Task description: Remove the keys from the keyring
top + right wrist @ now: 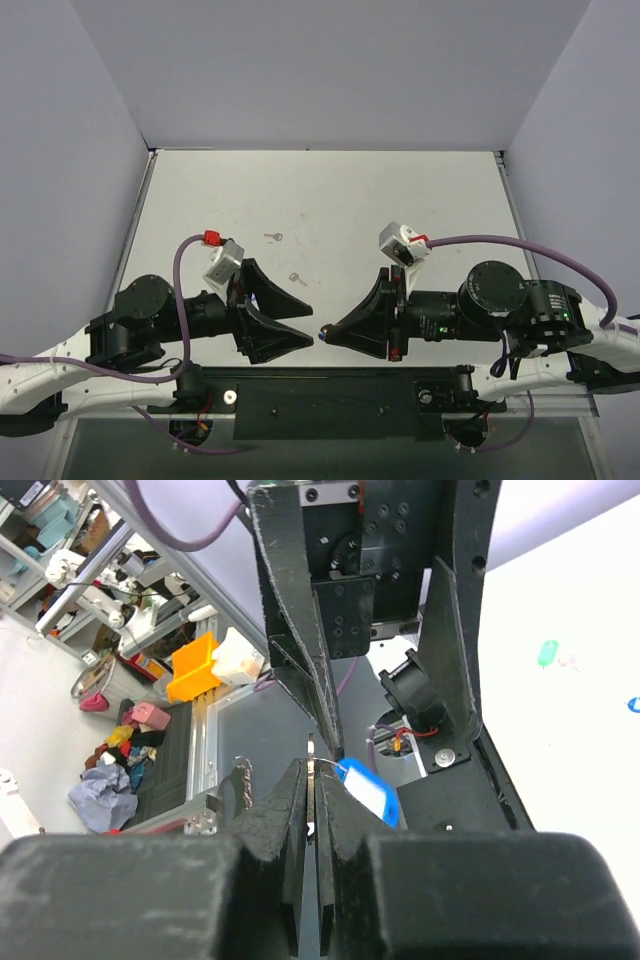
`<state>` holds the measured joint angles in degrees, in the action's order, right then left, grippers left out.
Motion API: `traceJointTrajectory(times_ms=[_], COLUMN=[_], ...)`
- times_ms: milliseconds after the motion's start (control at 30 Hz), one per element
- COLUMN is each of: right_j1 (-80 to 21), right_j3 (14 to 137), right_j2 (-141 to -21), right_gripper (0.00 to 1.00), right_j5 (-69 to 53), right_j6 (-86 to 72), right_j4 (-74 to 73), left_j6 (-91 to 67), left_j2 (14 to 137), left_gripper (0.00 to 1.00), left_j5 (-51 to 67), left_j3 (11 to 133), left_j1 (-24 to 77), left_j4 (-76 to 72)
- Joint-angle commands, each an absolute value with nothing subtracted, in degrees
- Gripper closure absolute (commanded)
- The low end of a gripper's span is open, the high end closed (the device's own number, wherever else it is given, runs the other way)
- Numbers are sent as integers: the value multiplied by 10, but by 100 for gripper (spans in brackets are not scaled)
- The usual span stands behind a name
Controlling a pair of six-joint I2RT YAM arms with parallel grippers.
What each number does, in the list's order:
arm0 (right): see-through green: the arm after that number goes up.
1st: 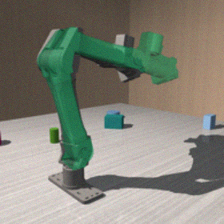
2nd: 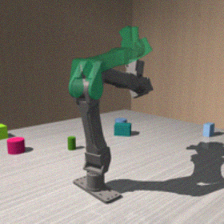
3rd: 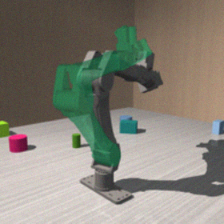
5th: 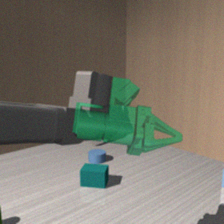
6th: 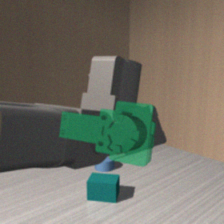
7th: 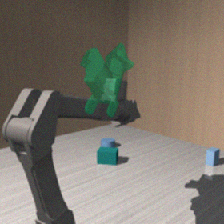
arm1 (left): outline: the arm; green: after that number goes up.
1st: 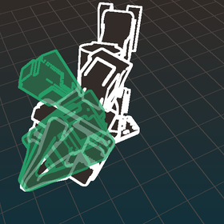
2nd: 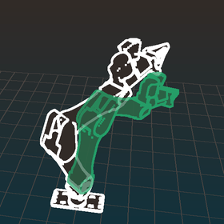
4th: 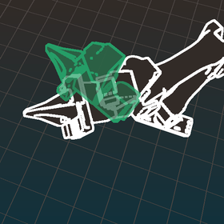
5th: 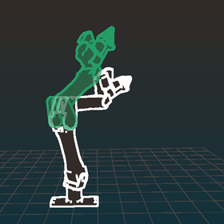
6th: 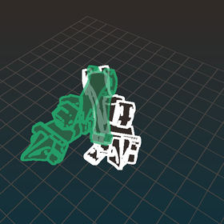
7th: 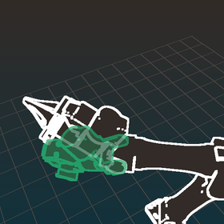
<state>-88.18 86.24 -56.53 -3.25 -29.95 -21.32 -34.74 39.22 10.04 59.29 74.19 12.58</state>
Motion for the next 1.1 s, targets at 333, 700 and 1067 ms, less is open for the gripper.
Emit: traceJointTrajectory(times_ms=[333, 700, 1067], right_j1=[-856, -842, -843], right_j3=[867, 863, 858], right_j2=[-581, -576, -575], right_gripper=[100, 100, 100], right_j5=[119, 134, 111], right_j6=[-410, -443, -446], right_j4=[-283, -311, -307], left_j6=[-117, -65, -27], left_j2=[419, 429, 452], left_gripper=[24, 30, 32], left_j5=[-57, -75, -76], left_j3=[628, 636, 641], left_j1=[800, 814, 830], left_j4=[164, 130, 103])
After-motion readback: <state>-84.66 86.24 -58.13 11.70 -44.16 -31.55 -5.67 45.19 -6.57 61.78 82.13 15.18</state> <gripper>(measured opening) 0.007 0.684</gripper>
